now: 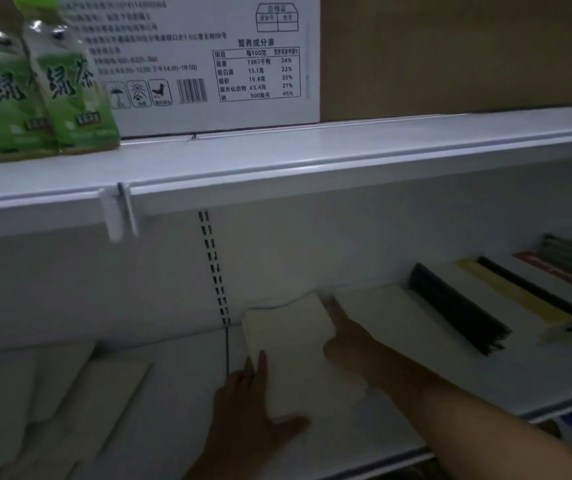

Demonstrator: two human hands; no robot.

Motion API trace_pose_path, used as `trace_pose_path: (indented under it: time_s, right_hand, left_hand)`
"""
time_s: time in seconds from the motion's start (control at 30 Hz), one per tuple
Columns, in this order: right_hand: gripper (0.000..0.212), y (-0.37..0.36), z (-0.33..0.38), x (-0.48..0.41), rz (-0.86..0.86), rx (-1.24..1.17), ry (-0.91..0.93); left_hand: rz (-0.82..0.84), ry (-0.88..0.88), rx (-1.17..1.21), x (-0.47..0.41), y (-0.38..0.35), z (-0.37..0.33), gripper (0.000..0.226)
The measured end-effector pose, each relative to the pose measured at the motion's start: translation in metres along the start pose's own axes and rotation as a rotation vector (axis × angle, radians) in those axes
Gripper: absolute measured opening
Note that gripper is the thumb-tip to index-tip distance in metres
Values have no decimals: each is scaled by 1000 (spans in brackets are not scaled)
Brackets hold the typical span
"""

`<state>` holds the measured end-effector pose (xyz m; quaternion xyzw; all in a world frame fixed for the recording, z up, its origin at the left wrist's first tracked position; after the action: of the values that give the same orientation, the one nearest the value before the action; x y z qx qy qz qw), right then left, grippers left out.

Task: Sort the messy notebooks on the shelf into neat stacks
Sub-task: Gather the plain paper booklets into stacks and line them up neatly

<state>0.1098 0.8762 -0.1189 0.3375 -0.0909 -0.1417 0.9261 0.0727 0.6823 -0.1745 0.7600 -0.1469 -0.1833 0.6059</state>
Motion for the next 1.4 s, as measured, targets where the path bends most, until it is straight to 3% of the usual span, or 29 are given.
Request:
trace_pose_path:
  time_s: [0.1, 0.2, 0.3, 0.37, 0.5, 0.63, 0.83, 0.9, 0.97, 1.07, 1.13, 1.23, 1.4]
  right_hand:
    - [88, -2, -8, 4, 8, 115, 89]
    - [85, -12, -24, 22, 58, 240, 187]
    - [82, -29, -39, 48, -68, 445, 302]
    - [77, -37, -47, 51, -34, 550, 305]
    - [68, -33, -44, 50, -5, 582, 336]
    - [94, -32, -47, 48, 6, 464, 377]
    - [101, -33, -48, 53, 3, 391, 333]
    - [101, -34, -48, 53, -7, 370, 341]
    - [92, -32, -46, 53, -32, 309, 372]
    - [68, -28, -51, 52, -63, 207, 412]
    - [65, -30, -54, 53, -89, 176, 433]
    - [56, -37, -60, 52, -213, 356, 510]
    - [44, -40, -60, 47, -219, 534, 593]
  left_hand:
    - [-9, 20, 69, 2, -1, 2, 130]
    - [77, 82, 199, 4, 3, 3, 153]
    - [45, 53, 182, 2, 7, 4, 159]
    - [29, 19, 136, 0, 6, 2, 158]
    - [-15, 66, 237, 4, 3, -5, 151]
    - [-8, 113, 318, 9, 8, -5, 141]
    - [69, 98, 542, 12, 14, -2, 118]
    - [106, 86, 603, 11, 10, 2, 133]
    - [108, 105, 668, 7, 2, 8, 147]
    - [84, 139, 743, 5, -4, 11, 145]
    - [88, 161, 777, 6, -9, 13, 144]
    - [93, 179, 769, 5, -11, 13, 139]
    - [86, 183, 765, 5, -5, 11, 146]
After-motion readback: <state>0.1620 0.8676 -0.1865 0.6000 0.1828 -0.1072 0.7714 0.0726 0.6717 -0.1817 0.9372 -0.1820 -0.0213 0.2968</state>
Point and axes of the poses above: each hand's wrist, its own x-axis away from the middle knuckle, its own y-axis out of the back of the hand, z = x × y, the point moved 1 cm from there along -x, towards the middle knuckle, and after that the axes turned 6 degrees about y, right-handed, at the moved point
